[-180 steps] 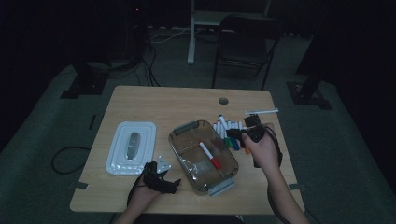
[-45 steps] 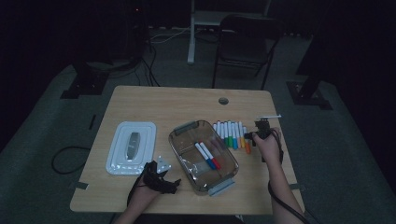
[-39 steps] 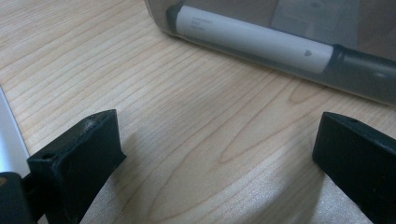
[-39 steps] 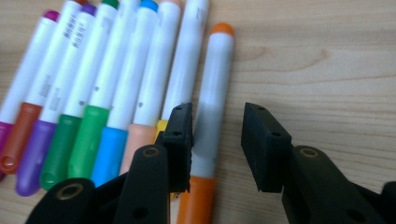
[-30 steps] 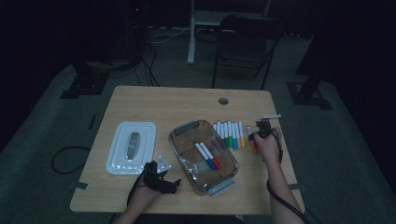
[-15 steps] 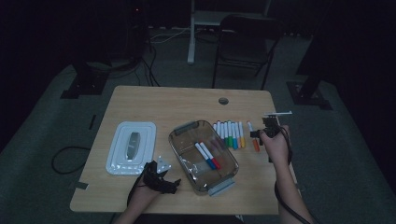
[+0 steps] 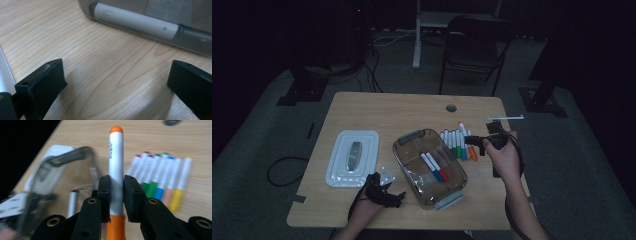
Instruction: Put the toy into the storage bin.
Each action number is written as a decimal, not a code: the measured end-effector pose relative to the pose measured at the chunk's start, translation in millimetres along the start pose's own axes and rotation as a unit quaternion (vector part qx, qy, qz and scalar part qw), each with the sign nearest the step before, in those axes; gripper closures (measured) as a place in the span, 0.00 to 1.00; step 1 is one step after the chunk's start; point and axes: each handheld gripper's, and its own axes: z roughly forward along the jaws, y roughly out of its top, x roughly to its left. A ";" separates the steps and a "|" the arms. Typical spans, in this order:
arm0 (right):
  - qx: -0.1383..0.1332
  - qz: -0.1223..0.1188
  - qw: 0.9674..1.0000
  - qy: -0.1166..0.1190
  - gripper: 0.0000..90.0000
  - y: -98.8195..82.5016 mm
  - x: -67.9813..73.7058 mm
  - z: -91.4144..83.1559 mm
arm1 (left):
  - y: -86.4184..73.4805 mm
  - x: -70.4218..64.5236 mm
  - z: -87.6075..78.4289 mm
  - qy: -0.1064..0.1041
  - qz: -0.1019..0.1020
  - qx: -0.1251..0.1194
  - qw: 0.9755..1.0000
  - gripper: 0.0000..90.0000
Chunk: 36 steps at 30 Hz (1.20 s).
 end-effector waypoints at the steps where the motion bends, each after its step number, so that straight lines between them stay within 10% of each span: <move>1: 0.003 -0.006 1.000 0.007 0.85 0.1 7.1 -0.6 | 0.0 0.0 0.0 0.000 0.000 0.000 1.000 0.02; 17: 0.073 -0.077 0.991 0.087 0.85 -9.0 91.2 46.5 | 0.0 0.1 0.0 0.000 0.000 0.000 1.000 0.02; 36: 0.190 -0.093 0.975 0.071 0.85 -30.4 112.6 131.0 | 0.0 0.1 0.0 0.000 0.000 0.000 1.000 0.02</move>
